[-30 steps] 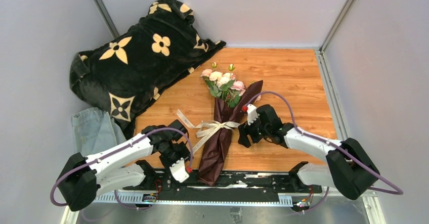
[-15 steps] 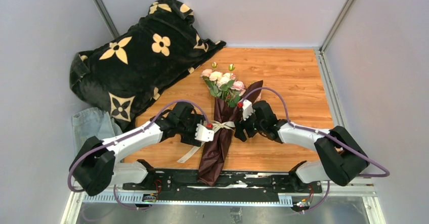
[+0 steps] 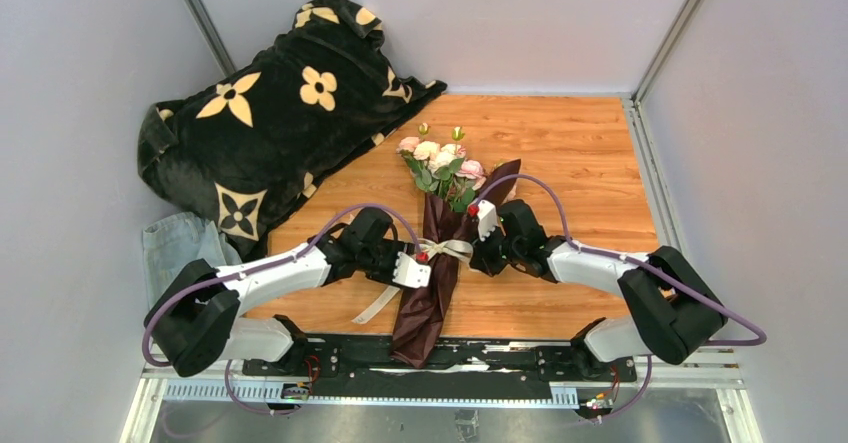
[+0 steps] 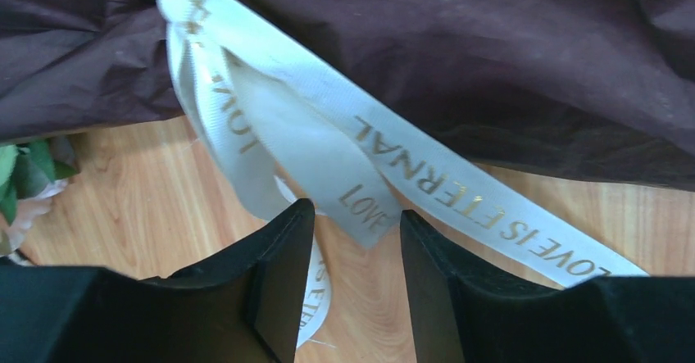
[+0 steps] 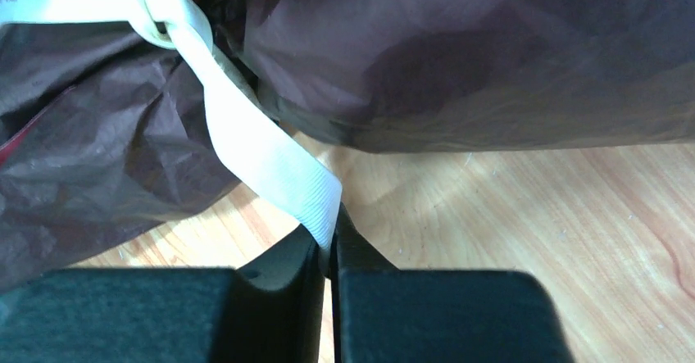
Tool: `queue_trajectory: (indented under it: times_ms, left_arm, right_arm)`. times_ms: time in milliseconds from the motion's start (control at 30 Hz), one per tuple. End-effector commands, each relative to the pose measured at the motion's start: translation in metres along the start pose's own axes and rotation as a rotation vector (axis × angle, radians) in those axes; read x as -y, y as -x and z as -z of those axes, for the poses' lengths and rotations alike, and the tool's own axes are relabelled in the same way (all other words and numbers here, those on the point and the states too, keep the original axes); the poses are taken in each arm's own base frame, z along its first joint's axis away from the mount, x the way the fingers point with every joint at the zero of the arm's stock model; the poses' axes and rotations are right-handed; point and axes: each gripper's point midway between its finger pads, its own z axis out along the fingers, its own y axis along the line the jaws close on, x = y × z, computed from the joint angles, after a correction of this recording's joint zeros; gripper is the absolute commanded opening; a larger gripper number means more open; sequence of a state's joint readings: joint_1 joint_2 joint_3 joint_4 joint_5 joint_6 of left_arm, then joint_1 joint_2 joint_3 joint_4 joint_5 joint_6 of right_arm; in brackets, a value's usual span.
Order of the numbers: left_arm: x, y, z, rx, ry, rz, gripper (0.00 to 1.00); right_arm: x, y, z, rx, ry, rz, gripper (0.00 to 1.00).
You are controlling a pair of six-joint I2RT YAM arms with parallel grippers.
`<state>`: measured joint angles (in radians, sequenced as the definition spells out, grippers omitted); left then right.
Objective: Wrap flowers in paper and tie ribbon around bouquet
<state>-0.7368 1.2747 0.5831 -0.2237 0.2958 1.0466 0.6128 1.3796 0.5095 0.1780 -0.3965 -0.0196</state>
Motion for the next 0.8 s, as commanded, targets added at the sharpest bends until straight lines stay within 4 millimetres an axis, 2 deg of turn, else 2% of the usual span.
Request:
queue_trajectory:
  times_ms: [0,133,267,333,367,467,567,767]
  left_arm:
    - [0.013,0.001,-0.006,0.017,-0.030,-0.014,0.49]
    - [0.016,0.000,-0.009,0.001,-0.028,-0.033,0.31]
    - [0.022,-0.001,-0.008,-0.004,-0.031,-0.058,0.00]
    - [0.015,-0.004,-0.005,-0.025,0.004,-0.049,0.00]
    - [0.008,-0.009,-0.002,-0.057,0.037,-0.061,0.00]
    - [-0.023,-0.033,0.014,-0.176,0.162,-0.118,0.00]
    - [-0.046,-0.051,0.027,-0.219,0.211,-0.109,0.00]
    - [-0.069,-0.069,0.031,-0.240,0.282,-0.142,0.00]
  right_arm:
    - [-0.008,-0.012,0.004,-0.059,0.026,-0.024,0.03]
    - [-0.011,-0.011,0.007,-0.064,0.032,-0.032,0.00]
    - [-0.015,-0.014,0.009,-0.089,0.041,-0.089,0.00]
    - [-0.016,-0.015,0.011,-0.104,0.036,-0.118,0.00]
    - [-0.018,-0.023,0.014,-0.139,0.033,-0.145,0.00]
    - [-0.025,-0.037,0.020,-0.204,0.037,-0.240,0.00]
    - [-0.034,-0.053,0.021,-0.263,0.057,-0.324,0.00]
    - [-0.041,-0.079,0.022,-0.381,0.064,-0.427,0.00]
